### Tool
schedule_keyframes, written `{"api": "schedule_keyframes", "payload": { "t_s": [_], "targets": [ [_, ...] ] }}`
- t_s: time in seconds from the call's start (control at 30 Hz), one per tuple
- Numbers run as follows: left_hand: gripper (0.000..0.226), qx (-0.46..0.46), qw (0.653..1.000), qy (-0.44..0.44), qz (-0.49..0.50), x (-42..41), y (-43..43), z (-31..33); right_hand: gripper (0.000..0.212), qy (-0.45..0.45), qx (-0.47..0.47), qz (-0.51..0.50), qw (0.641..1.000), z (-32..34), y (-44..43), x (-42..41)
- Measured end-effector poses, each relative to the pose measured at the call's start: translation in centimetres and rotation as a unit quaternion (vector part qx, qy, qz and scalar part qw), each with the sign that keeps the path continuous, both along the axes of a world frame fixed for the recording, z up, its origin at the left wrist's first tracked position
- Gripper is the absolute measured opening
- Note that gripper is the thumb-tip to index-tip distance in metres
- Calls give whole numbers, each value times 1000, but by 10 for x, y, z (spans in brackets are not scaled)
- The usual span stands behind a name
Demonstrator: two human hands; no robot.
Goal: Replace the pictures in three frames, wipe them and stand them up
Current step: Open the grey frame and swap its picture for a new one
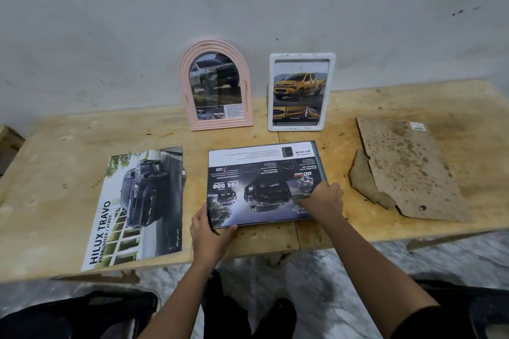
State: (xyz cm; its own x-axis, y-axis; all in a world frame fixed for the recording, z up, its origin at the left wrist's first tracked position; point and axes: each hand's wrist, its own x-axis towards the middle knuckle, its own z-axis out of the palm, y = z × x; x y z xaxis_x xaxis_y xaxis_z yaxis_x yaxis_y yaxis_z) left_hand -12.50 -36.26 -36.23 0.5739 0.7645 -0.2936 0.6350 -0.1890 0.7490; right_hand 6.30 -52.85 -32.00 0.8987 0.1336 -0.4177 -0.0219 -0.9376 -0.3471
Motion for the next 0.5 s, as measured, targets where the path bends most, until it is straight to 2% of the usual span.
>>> {"api": "schedule_keyframes", "payload": {
  "t_s": [0.1,0.2,0.27,0.5],
  "targets": [
    [92,9,1000,9,1,1,-1,1,71,9,7,-52,999,-1,-3,12],
    [93,13,1000,14,-1,2,0,0,30,19,116,-119,986,-4,-15,24],
    [94,14,1000,20,-3,2,0,1,32,24,179,-130,975,-6,-22,29],
    [98,3,999,47,-17,5,-1,8,28,-46,294,-132,945,19,-36,31]
  ]
}}
